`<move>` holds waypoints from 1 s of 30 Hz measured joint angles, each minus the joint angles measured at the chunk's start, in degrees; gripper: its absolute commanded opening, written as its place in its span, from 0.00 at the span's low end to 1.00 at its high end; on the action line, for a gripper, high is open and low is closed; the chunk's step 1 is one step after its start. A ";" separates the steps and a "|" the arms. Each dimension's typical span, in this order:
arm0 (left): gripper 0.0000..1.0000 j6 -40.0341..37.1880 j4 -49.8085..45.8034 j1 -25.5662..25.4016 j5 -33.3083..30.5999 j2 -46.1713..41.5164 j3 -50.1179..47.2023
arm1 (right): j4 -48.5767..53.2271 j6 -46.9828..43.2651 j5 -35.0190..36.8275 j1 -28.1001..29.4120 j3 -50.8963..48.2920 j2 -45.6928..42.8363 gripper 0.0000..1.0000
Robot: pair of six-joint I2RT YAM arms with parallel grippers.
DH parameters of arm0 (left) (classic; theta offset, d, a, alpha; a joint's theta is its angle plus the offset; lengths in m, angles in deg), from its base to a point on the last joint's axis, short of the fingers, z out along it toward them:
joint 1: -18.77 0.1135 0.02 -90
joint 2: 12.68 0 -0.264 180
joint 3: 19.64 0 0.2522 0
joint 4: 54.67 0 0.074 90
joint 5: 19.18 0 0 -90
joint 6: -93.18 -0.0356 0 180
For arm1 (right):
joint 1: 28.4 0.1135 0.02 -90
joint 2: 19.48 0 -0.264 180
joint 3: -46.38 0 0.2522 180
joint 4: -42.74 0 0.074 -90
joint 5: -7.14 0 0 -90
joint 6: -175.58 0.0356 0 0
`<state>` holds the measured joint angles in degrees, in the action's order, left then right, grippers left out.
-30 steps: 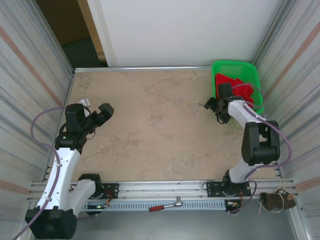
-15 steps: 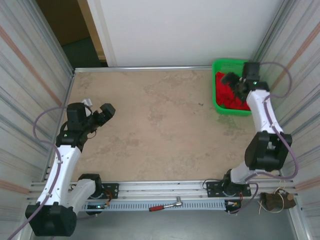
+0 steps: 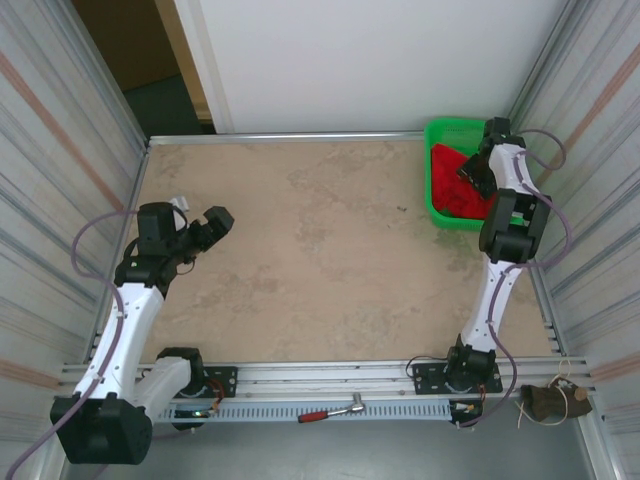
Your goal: Fold the inside-out t-shirt
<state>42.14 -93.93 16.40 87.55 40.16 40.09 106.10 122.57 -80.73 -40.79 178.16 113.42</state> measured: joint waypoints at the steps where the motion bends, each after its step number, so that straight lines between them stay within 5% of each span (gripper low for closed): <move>1: 0.99 0.00 0.00 -0.02 0.04 0.00 0.11 | 0.33 0.00 0.02 -0.09 0.48 0.31 0.04; 7: 0.99 -0.04 0.02 -0.31 0.26 0.00 0.44 | 0.04 -0.22 -1.46 -1.92 0.26 -4.76 0.00; 14: 0.99 -0.04 0.07 -0.79 1.18 1.44 0.44 | -6.32 -0.61 -9.31 0.17 -3.06 -28.37 0.00; 21: 0.99 -0.57 0.02 -0.83 1.33 2.08 1.66 | -10.34 -1.70 -15.45 14.99 0.39 -44.65 0.00; 30: 0.99 -0.79 0.02 -0.83 1.31 2.01 2.25 | -12.87 -1.51 -16.44 30.05 -2.12 -46.25 0.00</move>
<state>41.36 -93.90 15.57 88.86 42.18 42.34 93.23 121.07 -97.17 -10.73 176.04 67.17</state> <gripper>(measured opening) 0.987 0.078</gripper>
